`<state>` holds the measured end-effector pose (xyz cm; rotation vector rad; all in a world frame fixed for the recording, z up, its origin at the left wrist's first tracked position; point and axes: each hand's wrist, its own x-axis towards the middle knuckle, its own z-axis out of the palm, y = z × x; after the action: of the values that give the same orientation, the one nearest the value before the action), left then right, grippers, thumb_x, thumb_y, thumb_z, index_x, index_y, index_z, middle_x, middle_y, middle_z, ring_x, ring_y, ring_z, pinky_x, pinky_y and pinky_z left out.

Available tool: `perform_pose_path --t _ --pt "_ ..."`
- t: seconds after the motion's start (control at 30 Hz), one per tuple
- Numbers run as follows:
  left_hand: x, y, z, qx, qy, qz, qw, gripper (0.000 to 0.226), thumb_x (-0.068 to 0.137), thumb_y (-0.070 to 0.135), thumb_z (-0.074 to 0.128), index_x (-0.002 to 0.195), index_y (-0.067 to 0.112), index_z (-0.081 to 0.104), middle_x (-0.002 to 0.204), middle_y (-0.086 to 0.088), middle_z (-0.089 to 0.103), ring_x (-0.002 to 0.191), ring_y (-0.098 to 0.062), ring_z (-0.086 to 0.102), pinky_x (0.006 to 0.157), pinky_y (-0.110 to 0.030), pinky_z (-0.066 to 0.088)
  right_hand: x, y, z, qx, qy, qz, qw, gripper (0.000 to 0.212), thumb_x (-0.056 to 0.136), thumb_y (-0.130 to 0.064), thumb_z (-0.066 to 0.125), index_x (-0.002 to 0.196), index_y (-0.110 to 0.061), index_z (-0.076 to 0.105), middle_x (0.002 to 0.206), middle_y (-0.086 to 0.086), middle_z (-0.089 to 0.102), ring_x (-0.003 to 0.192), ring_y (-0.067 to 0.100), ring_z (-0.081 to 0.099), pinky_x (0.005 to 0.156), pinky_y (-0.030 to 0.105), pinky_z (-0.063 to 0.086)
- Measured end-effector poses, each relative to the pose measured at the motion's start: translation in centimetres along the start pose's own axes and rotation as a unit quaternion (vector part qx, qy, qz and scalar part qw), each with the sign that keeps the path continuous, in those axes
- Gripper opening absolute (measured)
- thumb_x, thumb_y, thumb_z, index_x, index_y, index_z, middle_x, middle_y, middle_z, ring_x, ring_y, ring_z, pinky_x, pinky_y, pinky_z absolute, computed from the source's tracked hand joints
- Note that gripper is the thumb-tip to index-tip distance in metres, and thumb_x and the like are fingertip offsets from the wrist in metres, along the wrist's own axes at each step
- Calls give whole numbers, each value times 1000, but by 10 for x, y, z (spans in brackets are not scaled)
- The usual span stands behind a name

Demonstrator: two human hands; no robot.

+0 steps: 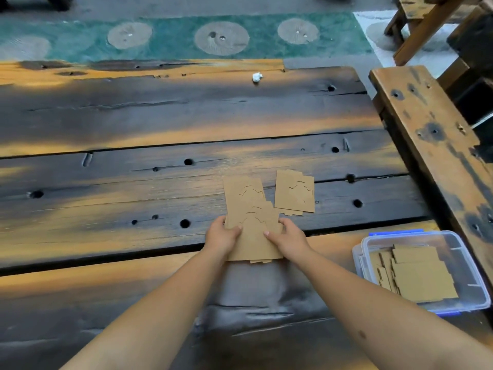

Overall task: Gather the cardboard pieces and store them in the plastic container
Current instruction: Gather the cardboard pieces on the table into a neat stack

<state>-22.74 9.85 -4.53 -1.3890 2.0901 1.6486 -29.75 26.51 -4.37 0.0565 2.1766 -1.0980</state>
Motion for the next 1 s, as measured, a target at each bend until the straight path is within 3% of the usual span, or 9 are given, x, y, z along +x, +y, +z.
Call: perform_pose_path --t 0.1,0.2,0.5,0.57,0.67,0.73,0.83,0.93,1.0 --pt "19 13 -4 -31 3 -18 999 26 85 22 69 108 17 57 109 -7 69 94 -24 64 86 -37 53 18 -24 2 13 -3 -2 1000 47 81 -27 74 121 -15 53 118 5 66 107 24 62 95 45 49" --pt "41 23 -4 -42 9 -38 998 28 85 24 69 109 15 57 110 -8 69 97 -27 65 90 -42 53 42 -46 3 -12 9 0 1000 34 81 -26 73 108 -21 53 113 5 65 102 24 62 92 44 51" --pt "91 37 1 -28 48 -46 997 41 84 27 68 121 24 51 114 -1 64 103 -25 60 92 -40 51 101 -69 20 -29 10 23 999 56 80 -13 73 131 -18 49 124 7 62 109 25 59 95 38 50" --pt "93 34 0 -50 45 -60 996 36 83 25 68 116 24 53 110 -1 65 99 -24 62 87 -39 53 104 -69 22 -23 11 30 999 61 78 -12 74 132 -21 47 124 7 61 108 24 59 94 38 51" --pt "91 25 -5 -94 17 -69 993 32 83 20 69 111 24 53 104 0 66 89 -17 62 69 -30 50 102 -66 23 15 -7 51 999 66 75 -9 77 131 -21 45 122 5 59 106 24 59 92 42 52" --pt "88 21 -9 -124 -17 -56 991 34 84 17 70 113 25 54 104 4 66 91 -14 63 66 -29 49 97 -62 23 15 -14 46 999 63 74 -8 78 129 -19 48 120 5 62 105 24 61 92 42 53" --pt "80 17 -15 -147 -60 -36 987 35 85 15 69 114 29 55 108 5 67 97 -16 64 74 -34 53 85 -55 23 23 -20 25 999 46 77 -9 75 117 -24 56 118 4 65 102 22 62 88 41 55" --pt "73 16 -15 -144 -92 -13 985 37 84 13 70 110 35 55 111 3 68 100 -17 65 85 -40 55 74 -47 21 32 -14 14 999 45 80 -9 72 120 -22 55 123 6 59 105 22 59 86 37 53" --pt "70 18 -7 -121 -108 -4 987 42 84 13 70 119 32 54 114 1 68 102 -21 65 89 -45 55 69 -41 14 31 -5 27 999 47 80 -8 72 122 -17 53 123 7 58 109 25 58 92 43 52"
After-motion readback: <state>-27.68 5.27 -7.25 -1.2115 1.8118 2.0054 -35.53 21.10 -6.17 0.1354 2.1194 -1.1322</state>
